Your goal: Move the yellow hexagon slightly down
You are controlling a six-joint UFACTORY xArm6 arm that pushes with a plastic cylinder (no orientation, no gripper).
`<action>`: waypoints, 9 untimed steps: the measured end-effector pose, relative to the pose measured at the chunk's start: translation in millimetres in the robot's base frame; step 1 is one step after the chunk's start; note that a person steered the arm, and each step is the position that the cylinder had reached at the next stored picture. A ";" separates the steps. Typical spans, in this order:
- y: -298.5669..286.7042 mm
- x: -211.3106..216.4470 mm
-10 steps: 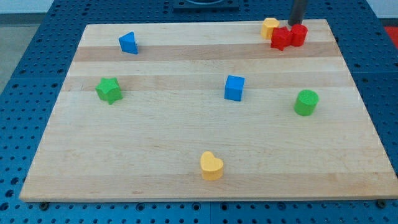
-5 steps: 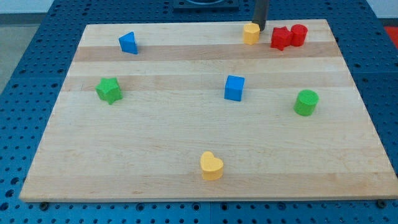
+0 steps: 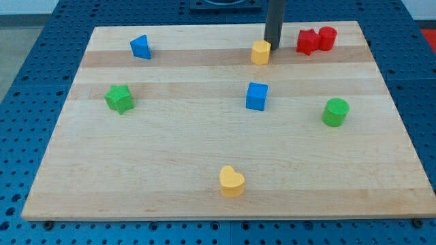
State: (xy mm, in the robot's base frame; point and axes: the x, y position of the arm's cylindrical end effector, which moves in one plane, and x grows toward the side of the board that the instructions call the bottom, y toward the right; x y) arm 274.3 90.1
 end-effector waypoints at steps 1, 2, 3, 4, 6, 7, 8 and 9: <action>-14.9 12.2; -37.7 27.3; -55.8 48.1; -79.4 64.2; -116.7 130.3; -139.5 151.8; -164.9 179.8; -175.9 201.0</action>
